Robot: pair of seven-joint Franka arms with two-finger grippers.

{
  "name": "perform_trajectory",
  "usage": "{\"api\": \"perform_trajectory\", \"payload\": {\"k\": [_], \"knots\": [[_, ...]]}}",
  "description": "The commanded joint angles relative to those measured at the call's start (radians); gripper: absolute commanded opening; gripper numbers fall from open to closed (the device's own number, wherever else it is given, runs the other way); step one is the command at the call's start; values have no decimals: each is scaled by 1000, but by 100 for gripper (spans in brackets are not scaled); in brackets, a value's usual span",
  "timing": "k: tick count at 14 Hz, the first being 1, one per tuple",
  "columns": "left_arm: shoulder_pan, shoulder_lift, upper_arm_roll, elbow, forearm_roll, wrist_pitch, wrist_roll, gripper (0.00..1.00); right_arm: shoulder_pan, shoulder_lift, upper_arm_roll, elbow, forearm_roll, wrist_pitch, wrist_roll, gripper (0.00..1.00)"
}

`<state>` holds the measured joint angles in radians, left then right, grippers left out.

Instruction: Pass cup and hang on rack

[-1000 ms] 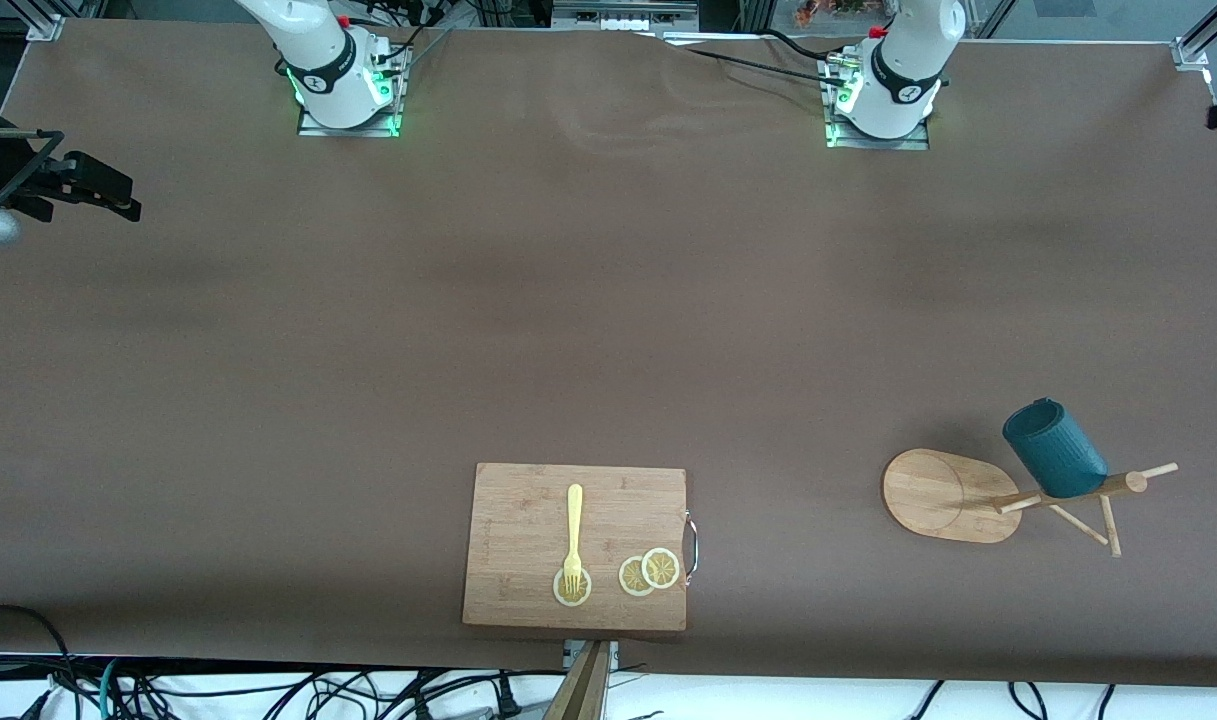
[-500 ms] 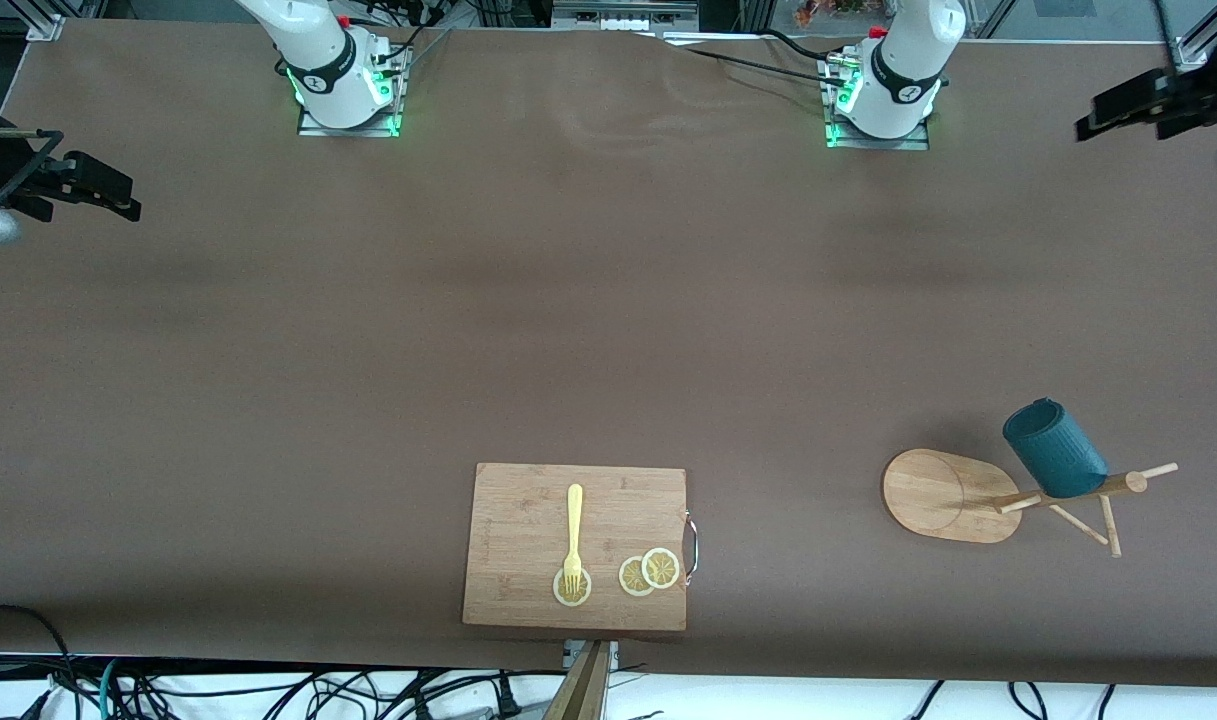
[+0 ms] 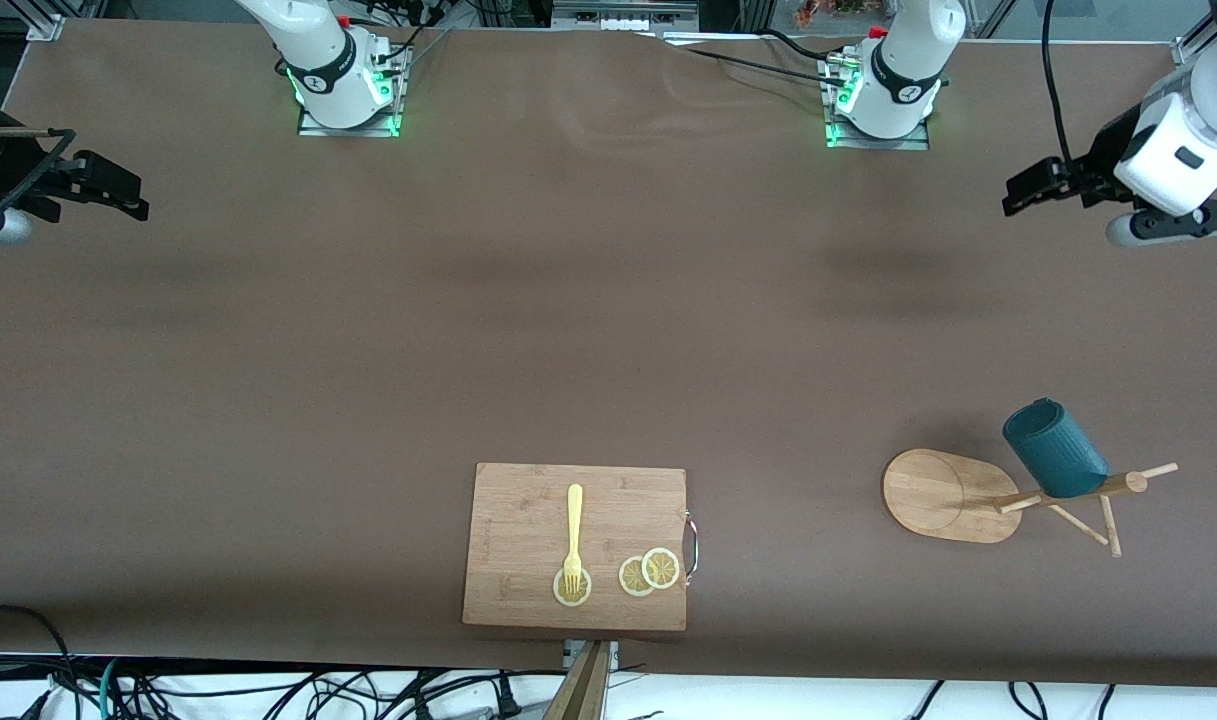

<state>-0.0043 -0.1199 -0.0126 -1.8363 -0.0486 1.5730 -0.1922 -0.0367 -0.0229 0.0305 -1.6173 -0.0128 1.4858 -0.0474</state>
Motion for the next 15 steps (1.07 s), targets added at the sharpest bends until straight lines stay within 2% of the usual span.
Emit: {"api": "perform_trajectory", "payload": {"k": [1,4,15], "knots": [[21,5,5,-17,26,103,5,100,-9,-5,9,13,0,-16,3,100],[17,20,8,5,111,144,4,100,-11,-3,8,13,2,-16,3,100],[10,16,-15,32,99,81,-9,100,-11,-6,8,13,-1,-22,1,100]]}}
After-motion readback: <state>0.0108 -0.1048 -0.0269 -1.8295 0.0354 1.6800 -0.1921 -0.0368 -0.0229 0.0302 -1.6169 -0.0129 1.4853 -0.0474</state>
